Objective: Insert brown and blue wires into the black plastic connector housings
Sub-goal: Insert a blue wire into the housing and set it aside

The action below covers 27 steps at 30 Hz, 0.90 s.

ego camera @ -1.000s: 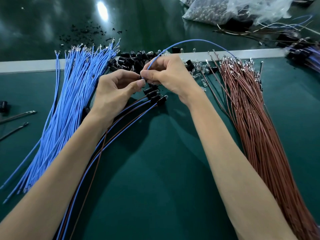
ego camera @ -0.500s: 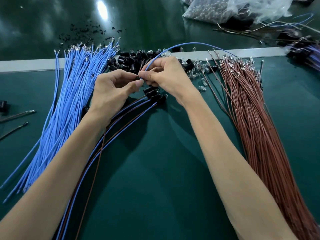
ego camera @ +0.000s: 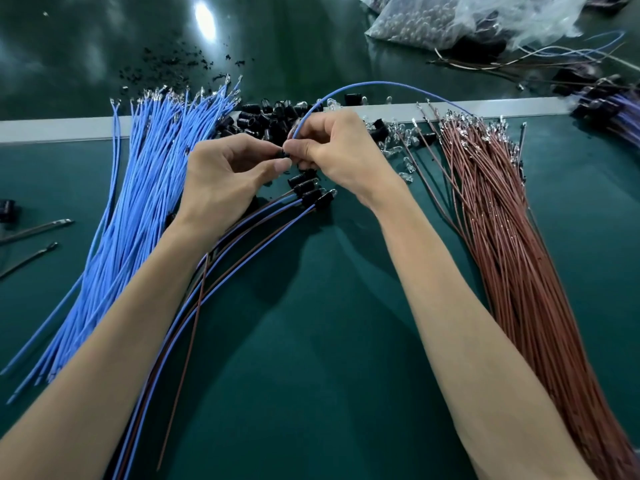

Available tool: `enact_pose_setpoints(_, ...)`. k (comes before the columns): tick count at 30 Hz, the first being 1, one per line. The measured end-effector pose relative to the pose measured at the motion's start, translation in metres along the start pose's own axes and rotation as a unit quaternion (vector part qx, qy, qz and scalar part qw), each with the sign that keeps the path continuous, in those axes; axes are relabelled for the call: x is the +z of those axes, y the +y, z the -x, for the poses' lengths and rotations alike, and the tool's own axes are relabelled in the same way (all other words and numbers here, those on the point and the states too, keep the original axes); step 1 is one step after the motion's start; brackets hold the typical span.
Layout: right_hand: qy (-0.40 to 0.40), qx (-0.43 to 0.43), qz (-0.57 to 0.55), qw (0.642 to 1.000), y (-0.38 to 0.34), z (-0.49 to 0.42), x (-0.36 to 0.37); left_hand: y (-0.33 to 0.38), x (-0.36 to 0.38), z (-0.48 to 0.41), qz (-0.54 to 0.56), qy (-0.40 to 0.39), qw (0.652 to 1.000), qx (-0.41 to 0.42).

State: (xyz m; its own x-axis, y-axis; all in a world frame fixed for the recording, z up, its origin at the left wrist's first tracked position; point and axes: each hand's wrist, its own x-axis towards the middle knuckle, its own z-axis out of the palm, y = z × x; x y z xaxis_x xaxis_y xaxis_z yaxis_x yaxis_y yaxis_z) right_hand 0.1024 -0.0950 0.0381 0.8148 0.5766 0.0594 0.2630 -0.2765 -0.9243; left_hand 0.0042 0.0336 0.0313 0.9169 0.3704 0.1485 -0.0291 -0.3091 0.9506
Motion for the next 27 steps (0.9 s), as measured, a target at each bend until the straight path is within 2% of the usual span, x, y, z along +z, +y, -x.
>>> enact_pose_setpoints(5,0.051,-0.049,-0.010,0.997,0.001,0.003,0.008,0.000,0.001,0.000,0.048,0.022,0.999,-0.006)
enact_pose_setpoints(10,0.023,-0.046,-0.010,0.999,0.003,0.002,0.002,-0.002,0.005,0.002,0.065,0.029,0.997,-0.017)
enact_pose_setpoints(16,0.050,-0.049,-0.038,0.997,0.004,0.002,0.004,-0.003,0.008,0.000,0.104,0.009,0.993,-0.049)
enact_pose_setpoints(24,-0.003,-0.009,-0.070,0.998,0.004,0.002,0.001,-0.003,0.011,0.003,0.092,0.018,0.995,-0.041)
enact_pose_setpoints(27,0.005,-0.011,-0.067,0.998,0.004,0.002,0.001,-0.001,0.012,0.002,0.093,0.007,0.995,-0.044)
